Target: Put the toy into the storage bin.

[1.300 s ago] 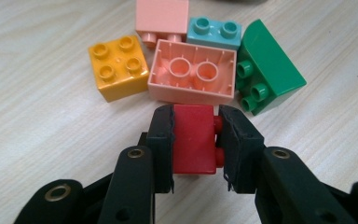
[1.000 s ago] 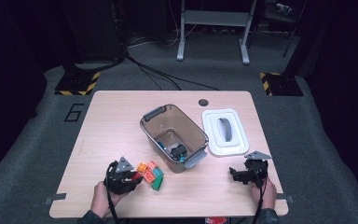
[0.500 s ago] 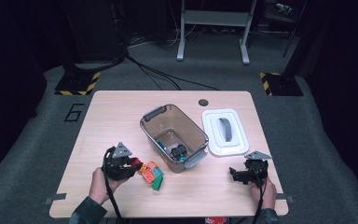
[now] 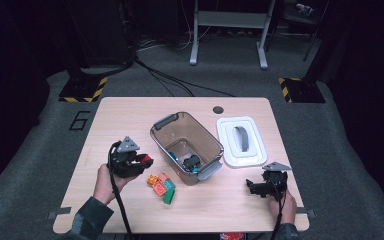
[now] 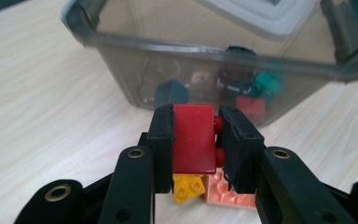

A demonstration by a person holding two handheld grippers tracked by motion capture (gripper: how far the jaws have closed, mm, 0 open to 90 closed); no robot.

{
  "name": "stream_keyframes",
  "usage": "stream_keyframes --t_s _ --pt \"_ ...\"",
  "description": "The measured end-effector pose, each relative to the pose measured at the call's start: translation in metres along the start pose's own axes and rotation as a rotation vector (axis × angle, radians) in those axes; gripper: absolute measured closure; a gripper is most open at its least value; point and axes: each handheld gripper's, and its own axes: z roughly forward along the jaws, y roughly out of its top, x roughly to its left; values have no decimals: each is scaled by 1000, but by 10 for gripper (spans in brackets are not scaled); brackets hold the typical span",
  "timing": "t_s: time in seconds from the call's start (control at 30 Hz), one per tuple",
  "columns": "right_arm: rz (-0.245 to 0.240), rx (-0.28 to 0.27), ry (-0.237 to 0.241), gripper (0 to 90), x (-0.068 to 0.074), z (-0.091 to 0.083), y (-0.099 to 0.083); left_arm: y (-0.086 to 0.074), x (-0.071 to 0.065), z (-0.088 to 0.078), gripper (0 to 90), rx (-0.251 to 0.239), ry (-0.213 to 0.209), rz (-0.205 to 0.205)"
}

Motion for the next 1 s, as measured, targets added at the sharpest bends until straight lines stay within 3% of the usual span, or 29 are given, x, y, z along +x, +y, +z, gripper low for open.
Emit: stream_keyframes --t_s 0.33,0.6,0.8,1.0 --pt "0 0 0 0 0 0 0 43 0 2 674 -54 -15 27" --pt "0 0 0 0 0 0 0 70 -9 23 674 -61 -57 43" --pt "0 0 0 0 0 0 0 77 -16 45 674 -18 -100 41" --pt "0 0 0 0 0 0 0 70 -21 62 672 49 -122 40"
